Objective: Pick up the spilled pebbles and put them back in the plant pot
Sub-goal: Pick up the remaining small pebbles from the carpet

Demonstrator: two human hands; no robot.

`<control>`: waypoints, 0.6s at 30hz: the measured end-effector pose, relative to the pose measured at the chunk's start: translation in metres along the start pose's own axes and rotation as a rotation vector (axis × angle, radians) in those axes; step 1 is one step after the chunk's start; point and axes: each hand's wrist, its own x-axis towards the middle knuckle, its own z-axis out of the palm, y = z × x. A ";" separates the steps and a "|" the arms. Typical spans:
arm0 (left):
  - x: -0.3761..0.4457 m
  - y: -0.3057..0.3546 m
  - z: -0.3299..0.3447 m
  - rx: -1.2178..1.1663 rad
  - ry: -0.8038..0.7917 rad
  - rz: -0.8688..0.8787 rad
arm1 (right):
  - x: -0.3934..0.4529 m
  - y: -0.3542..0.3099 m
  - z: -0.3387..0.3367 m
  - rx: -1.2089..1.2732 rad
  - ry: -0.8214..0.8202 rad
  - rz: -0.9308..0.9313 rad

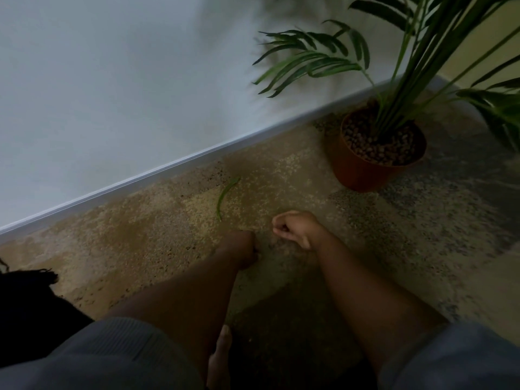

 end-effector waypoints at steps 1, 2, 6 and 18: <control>0.001 0.002 0.001 0.010 0.000 0.001 | -0.001 -0.002 -0.005 0.094 0.013 0.044; 0.002 0.005 0.001 0.020 0.000 0.002 | -0.002 -0.003 -0.011 0.160 0.027 0.086; 0.007 0.016 -0.001 -0.094 -0.036 -0.087 | -0.007 -0.007 -0.027 0.366 0.063 0.166; 0.037 0.107 -0.069 -1.952 -0.194 -0.278 | -0.030 -0.060 -0.056 0.929 0.110 0.022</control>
